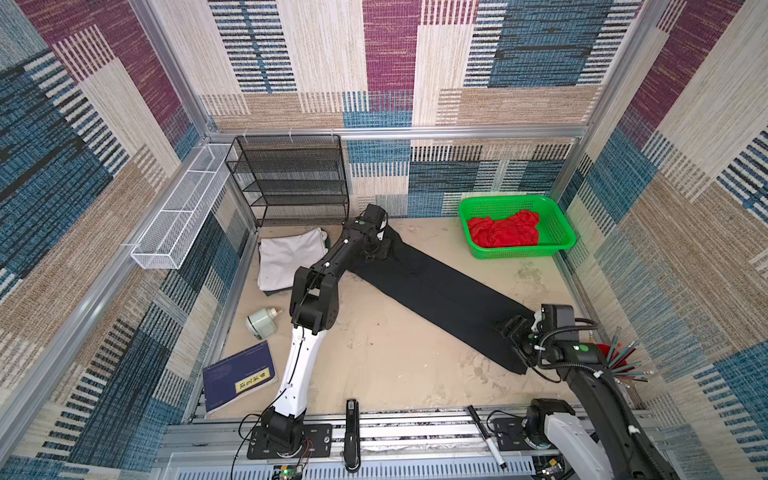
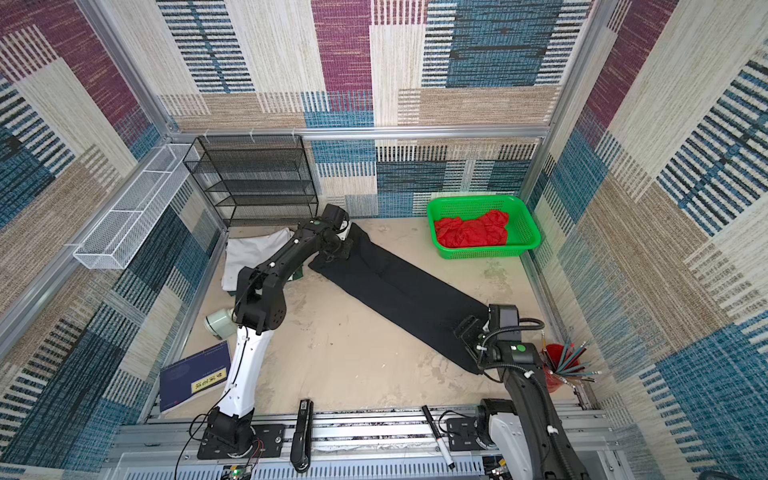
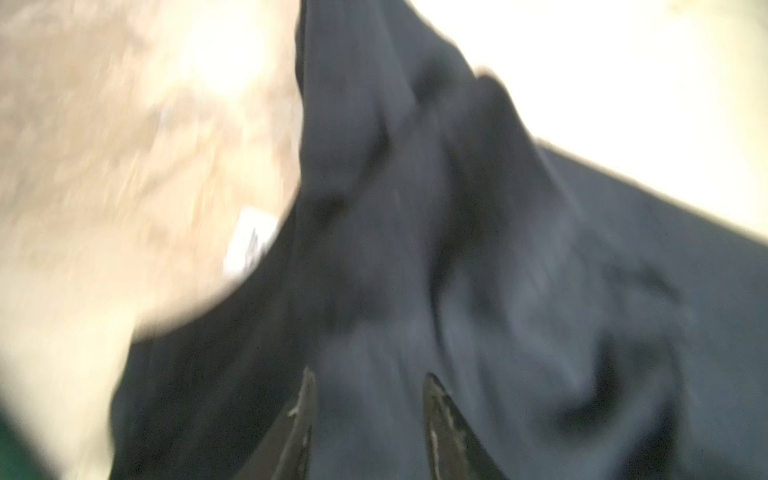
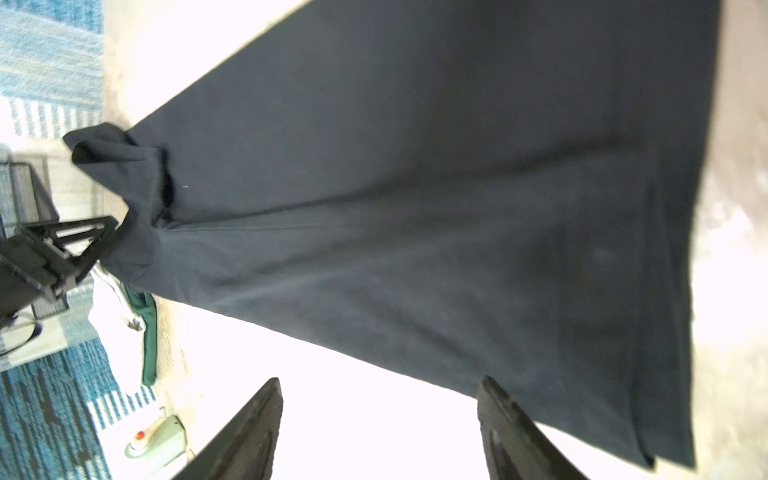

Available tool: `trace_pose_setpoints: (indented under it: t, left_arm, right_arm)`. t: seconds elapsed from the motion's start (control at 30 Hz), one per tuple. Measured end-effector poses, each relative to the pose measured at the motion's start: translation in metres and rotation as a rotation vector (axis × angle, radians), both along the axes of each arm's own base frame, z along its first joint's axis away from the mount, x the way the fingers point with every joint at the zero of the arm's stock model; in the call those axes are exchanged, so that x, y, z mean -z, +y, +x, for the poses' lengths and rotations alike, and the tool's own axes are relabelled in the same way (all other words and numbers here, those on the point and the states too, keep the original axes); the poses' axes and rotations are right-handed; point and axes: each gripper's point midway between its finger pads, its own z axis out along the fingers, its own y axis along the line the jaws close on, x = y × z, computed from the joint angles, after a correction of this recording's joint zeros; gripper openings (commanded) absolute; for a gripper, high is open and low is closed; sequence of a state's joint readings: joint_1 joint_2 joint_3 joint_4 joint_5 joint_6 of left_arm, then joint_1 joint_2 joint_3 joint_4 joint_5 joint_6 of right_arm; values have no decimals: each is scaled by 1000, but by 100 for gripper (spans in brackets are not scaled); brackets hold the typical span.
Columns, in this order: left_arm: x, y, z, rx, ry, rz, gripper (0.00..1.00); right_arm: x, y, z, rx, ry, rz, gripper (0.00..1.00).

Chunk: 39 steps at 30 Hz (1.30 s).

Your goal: Fold and stack the t-shirts

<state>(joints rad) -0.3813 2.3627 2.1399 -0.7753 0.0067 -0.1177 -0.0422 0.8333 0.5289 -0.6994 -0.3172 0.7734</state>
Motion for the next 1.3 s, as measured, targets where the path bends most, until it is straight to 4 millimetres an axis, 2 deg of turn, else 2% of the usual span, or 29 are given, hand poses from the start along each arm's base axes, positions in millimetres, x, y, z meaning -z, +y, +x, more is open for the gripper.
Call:
trace_pose_setpoints:
  t: [0.1, 0.13, 0.17, 0.3, 0.37, 0.53, 0.63, 0.7, 0.8, 0.93, 1.13, 1.3]
  left_arm:
    - [-25, 28, -16, -57, -33, -5, 46]
    - [-27, 40, -18, -86, -40, 0, 47]
    - [-25, 51, -19, -113, -40, 6, 48]
    - [3, 91, -31, -197, 23, 35, 49]
    - [6, 101, -28, -220, 26, 31, 49]
    - [15, 107, -8, -241, 21, -16, 50]
    - [25, 103, -3, -246, 41, -49, 46]
    - [32, 99, -2, -248, 57, -62, 39]
    - [41, 96, -4, -261, 85, -79, 24]
    - [54, 100, -5, -295, 119, -80, 16]
    - [56, 117, 8, -377, 104, -64, 19]
    - [54, 121, 21, -399, 80, -51, 23]
  right_arm:
    - [-1, 16, 7, -97, 24, -24, 76]
    - [-2, 20, 11, -124, 20, -29, 76]
    - [-2, 25, 15, -150, 16, -31, 76]
    - [14, 32, 18, -188, 42, -28, 76]
    - [23, 34, 15, -197, 62, -23, 76]
    - [43, 35, 5, -207, 95, -12, 76]
    - [50, 36, 1, -209, 102, -8, 76]
    - [54, 35, -2, -208, 108, -7, 76]
    - [57, 36, 0, -202, 100, -3, 76]
    - [58, 35, 1, -183, 98, 1, 76]
    - [59, 32, -1, -160, 93, -7, 75]
    - [60, 30, -2, -142, 96, -7, 74]
